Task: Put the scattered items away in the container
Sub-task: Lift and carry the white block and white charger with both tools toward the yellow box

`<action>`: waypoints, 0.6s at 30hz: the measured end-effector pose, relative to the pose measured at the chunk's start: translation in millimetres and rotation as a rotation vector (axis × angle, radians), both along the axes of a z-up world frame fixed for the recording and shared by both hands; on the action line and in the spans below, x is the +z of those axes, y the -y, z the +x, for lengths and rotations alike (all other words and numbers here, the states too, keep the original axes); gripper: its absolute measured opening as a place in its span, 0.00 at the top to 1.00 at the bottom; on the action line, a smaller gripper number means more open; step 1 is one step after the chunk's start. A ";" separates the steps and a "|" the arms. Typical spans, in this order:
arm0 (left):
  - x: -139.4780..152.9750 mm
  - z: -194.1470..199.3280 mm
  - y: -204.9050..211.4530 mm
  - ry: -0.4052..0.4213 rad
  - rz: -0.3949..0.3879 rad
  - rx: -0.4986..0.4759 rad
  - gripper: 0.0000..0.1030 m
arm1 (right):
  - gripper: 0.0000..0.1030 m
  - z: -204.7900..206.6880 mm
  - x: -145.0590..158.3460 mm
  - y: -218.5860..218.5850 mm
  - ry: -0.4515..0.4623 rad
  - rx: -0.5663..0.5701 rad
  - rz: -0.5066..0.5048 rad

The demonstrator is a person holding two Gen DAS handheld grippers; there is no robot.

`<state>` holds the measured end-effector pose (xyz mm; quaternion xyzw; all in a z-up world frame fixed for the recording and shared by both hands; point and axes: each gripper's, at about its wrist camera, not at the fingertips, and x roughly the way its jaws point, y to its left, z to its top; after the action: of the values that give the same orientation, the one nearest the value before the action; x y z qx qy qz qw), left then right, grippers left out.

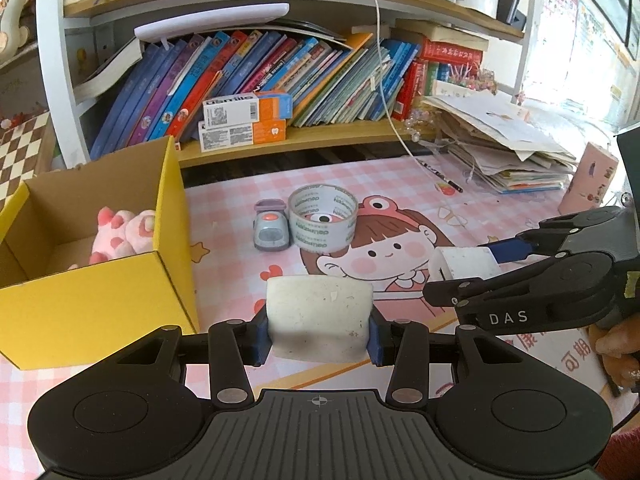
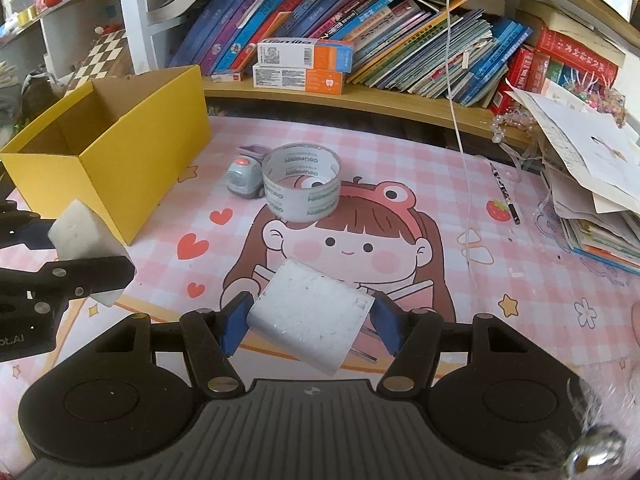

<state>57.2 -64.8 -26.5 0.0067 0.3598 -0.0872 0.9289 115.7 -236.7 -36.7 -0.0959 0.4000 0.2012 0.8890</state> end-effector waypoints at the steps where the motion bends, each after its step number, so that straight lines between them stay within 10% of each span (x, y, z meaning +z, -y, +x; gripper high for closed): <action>1: 0.5 -1.8 -3.2 0.002 -0.002 -0.003 0.58 | 0.40 -2.2 0.6 -2.2 0.001 -0.005 -0.002; 18: 9.2 -36.8 -69.0 0.022 -0.024 -0.026 0.59 | 0.40 -47.1 12.3 -65.3 0.017 -0.017 -0.008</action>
<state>20.4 4.2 -17.3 0.0013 0.3482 -0.1033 0.9317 68.6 -171.3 -24.4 -0.0977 0.3941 0.1915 0.8936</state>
